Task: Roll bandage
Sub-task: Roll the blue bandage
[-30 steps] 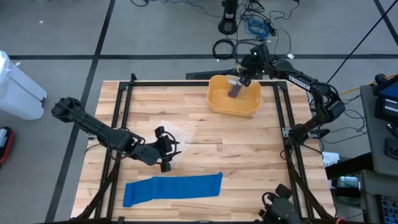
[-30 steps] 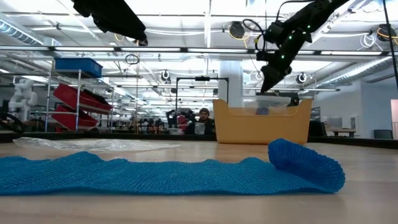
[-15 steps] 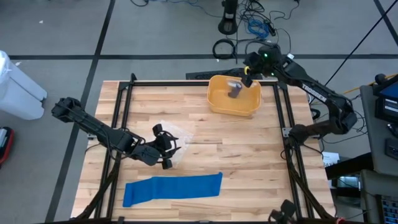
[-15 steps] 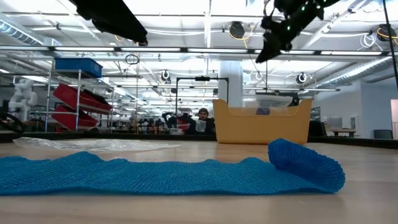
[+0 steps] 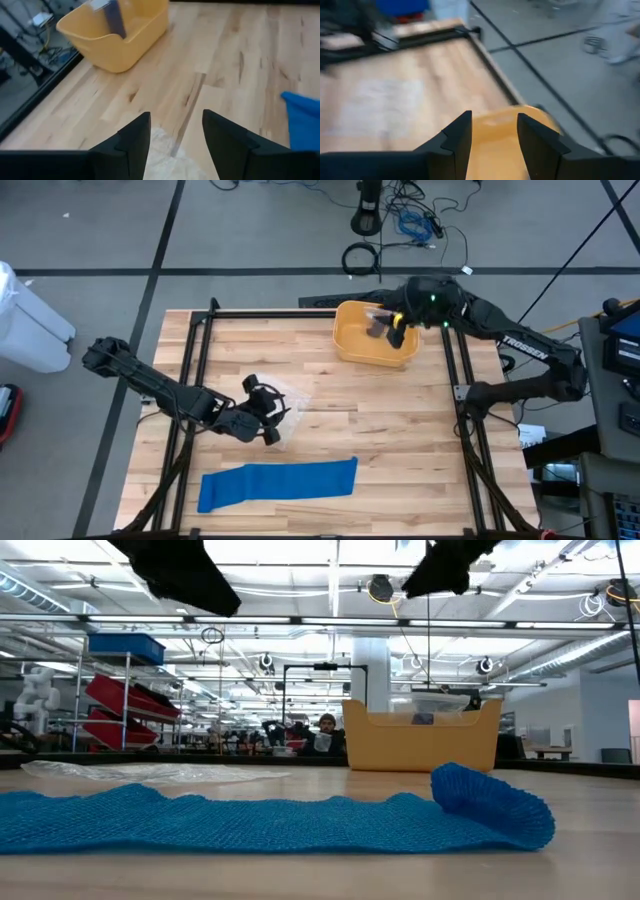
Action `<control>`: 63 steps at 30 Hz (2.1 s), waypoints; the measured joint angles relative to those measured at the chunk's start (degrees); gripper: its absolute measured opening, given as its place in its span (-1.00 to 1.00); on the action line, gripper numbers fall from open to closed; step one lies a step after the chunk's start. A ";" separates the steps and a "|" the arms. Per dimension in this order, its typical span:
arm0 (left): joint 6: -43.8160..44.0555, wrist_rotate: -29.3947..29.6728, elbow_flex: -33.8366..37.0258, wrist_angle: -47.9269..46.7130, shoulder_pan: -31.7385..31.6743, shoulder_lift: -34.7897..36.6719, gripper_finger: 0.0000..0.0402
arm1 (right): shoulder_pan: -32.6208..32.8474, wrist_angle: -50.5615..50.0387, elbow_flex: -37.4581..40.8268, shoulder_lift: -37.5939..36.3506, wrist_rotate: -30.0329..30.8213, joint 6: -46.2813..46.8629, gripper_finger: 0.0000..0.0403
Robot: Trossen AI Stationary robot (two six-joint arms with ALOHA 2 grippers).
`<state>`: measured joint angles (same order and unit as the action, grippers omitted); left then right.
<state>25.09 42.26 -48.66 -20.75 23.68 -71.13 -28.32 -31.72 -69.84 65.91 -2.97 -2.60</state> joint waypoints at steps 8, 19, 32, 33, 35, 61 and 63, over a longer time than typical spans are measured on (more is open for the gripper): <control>0.84 0.89 0.00 -6.15 -0.05 -0.13 -0.07 | 20.19 3.38 2.12 4.12 0.01 10.95 -0.30; 5.12 -3.15 0.00 -10.02 3.02 3.39 -0.07 | 39.08 37.66 18.37 18.40 7.16 12.90 -0.30; 13.63 -21.81 0.00 -14.85 9.18 2.27 -0.07 | 42.27 53.64 12.30 40.64 -4.65 5.19 -0.30; 13.65 -23.74 0.00 -14.97 9.05 2.27 -0.07 | 42.27 53.48 11.17 41.96 -4.74 4.75 -0.30; 13.63 -26.41 0.00 -14.54 8.98 2.27 -0.07 | 42.27 53.27 8.75 44.45 -4.89 4.30 -0.30; 48.88 -48.48 0.00 -20.93 22.57 -2.23 -0.07 | 44.52 39.49 -2.54 54.34 -1.37 4.35 -0.30; 57.56 -50.39 0.00 -21.65 24.23 -3.13 -0.07 | 44.57 39.48 -2.54 54.34 -1.36 4.87 -0.30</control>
<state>82.66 -8.13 -48.66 -42.40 47.91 -74.26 16.25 7.76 -72.38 120.25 -4.34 2.28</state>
